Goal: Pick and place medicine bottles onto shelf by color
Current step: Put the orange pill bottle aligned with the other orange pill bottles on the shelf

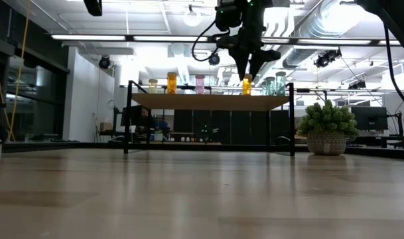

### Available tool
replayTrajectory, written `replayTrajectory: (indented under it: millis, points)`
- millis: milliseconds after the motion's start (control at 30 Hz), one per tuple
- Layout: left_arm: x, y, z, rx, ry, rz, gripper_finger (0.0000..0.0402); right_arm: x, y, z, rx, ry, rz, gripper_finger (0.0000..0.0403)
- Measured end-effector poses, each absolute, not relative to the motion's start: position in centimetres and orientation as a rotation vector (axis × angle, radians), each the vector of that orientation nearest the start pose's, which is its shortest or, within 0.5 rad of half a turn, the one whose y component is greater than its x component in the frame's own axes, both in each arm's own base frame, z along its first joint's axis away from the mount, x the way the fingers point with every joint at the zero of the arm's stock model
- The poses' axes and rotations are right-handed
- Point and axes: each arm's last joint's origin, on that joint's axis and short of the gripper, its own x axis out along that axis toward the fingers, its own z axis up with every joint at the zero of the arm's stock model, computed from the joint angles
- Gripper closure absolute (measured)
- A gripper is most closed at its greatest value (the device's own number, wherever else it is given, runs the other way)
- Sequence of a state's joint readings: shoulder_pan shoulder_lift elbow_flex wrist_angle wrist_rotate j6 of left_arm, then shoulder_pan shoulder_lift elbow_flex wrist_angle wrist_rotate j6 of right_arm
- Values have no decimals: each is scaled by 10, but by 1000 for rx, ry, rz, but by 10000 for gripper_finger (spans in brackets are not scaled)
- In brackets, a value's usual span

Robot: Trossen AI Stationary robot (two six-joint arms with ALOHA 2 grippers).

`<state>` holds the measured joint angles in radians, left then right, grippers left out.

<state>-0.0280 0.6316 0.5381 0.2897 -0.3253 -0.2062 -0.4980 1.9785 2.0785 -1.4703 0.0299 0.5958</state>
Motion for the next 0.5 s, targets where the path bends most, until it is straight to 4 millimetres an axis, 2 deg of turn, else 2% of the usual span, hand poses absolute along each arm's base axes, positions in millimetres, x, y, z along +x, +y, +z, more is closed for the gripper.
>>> replayTrajectory:
  millis: [500]
  points:
    - [150,5,315,-220,-221,278,401,338,-184,336,785,1171,-816,279]
